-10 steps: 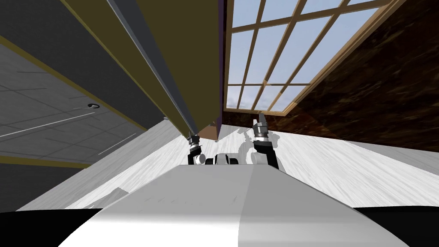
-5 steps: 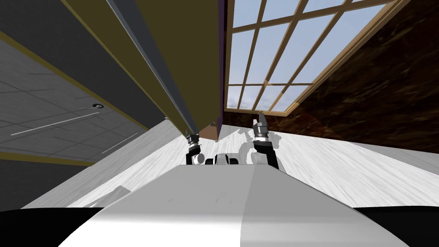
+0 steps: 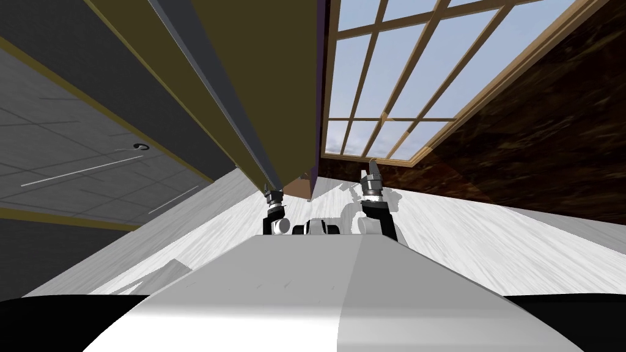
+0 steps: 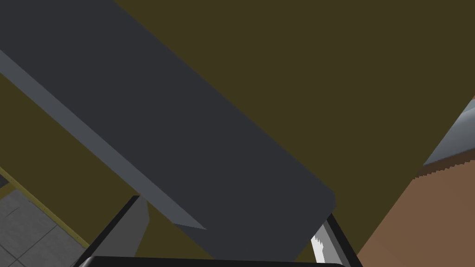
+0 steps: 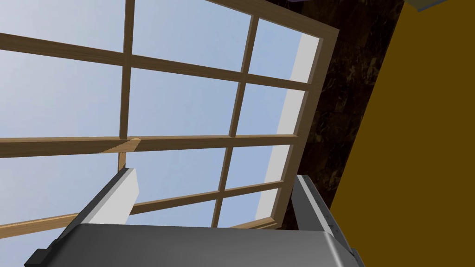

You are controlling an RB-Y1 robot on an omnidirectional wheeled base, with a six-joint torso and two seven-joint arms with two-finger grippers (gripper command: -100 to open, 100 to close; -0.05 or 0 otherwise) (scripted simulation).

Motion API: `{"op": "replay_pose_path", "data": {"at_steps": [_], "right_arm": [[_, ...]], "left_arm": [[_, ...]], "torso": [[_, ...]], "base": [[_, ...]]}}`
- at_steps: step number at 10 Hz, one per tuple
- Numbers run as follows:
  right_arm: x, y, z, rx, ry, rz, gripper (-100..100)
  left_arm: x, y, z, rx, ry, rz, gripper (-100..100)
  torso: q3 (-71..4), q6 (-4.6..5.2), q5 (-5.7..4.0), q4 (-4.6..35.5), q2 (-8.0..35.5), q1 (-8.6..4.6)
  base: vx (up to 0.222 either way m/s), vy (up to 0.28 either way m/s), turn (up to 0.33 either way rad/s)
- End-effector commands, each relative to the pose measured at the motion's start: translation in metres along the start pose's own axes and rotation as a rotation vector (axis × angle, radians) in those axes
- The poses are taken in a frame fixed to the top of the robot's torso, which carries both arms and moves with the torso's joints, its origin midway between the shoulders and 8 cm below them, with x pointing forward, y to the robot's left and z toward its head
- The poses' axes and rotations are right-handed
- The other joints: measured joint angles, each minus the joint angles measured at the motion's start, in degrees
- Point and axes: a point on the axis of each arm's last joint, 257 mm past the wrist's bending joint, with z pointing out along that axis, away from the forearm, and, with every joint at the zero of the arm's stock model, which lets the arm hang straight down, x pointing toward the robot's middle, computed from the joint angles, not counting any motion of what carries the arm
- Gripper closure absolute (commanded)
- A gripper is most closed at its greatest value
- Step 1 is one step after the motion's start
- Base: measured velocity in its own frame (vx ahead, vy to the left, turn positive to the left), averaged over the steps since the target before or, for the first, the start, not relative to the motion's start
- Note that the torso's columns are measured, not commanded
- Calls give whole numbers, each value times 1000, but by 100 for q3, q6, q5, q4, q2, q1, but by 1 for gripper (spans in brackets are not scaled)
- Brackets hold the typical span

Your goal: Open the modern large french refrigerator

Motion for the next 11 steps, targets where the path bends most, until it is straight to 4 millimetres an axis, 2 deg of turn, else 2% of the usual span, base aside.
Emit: {"op": "replay_pose_path", "data": {"at_steps": [1,8,9,10,11], "right_arm": [[0,0,0,0,0,0,0],[0,0,0,0,0,0,0],[0,0,0,0,0,0,0],[0,0,0,0,0,0,0],[0,0,0,0,0,0,0]], "left_arm": [[13,-15,7,26,22,-16,-100],[17,-19,8,23,27,-18,-100],[2,-6,2,-19,2,-1,-100],[-1,-3,1,-28,-2,2,0],[-4,0,-1,-37,-7,6,0]], "torso": [[1,-7,-9,11,9,-3],[5,-4,-18,25,17,-11],[7,-6,-18,28,22,-13],[10,-11,0,0,15,-2],[4,-16,15,-20,1,18]], "base": [[4,-6,21],[1,-1,6],[11,7,-3],[13,3,-7],[10,-1,-9]]}}
